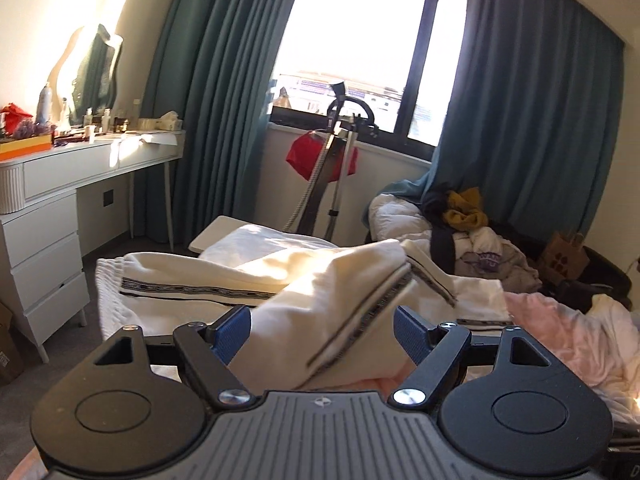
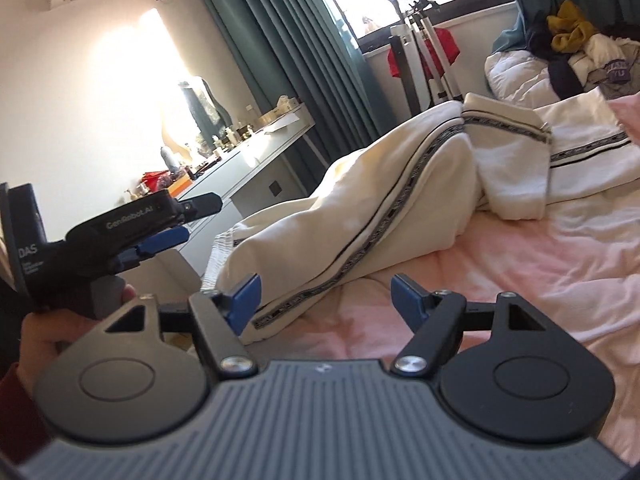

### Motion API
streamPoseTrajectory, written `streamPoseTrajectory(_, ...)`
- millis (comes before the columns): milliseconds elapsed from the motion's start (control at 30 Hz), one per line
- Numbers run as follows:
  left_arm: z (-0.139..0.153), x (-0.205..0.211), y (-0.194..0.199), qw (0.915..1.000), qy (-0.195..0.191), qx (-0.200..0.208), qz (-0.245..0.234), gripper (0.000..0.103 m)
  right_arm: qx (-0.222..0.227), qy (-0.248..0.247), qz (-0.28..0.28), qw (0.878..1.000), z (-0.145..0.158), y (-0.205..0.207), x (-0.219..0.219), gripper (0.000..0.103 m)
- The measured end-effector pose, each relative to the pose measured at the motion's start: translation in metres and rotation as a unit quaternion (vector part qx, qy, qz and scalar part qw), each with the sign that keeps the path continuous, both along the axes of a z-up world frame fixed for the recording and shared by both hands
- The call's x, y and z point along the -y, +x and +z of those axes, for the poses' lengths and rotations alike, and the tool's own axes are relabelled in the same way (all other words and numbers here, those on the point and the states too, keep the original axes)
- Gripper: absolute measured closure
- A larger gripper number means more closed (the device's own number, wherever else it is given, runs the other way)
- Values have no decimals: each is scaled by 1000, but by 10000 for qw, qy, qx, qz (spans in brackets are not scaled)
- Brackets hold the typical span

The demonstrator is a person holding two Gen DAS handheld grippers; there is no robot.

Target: Fold clothes

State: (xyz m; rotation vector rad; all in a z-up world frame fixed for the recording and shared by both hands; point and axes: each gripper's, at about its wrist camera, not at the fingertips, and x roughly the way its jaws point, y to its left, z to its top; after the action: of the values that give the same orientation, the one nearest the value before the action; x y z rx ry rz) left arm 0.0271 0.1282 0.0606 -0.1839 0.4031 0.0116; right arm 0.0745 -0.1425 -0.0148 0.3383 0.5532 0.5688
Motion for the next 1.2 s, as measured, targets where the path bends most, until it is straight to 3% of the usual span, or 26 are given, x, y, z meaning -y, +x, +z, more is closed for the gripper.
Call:
streamPoseTrajectory(233,-16,82,-9,9988,-204,-85,-433,23,375,-592,-465,9965,6,-13,51,28)
streamPoseTrajectory(467,-44,131,4,9967,12,64,-806,22,694,-769,-989,9897,-18,-13,86,28)
streamPoseTrajectory(567,-71,130,10,9961,32,1,-877,23,663,-603,-1060,9903,-30,-7,103,28)
streamPoseTrajectory(667,-89,122,16,9962,-57,-121,-862,23,662,-797,-1163,9878,-38,-1,109,28)
streamPoseTrajectory(833,-98,113,19,9967,36,-156,-790,23,411,-735,-1267,9884,-45,9,111,28)
streamPoseTrajectory(1200,-106,110,24,9974,77,-390,-602,23,347,-851,-1251,9879,-46,22,106,28)
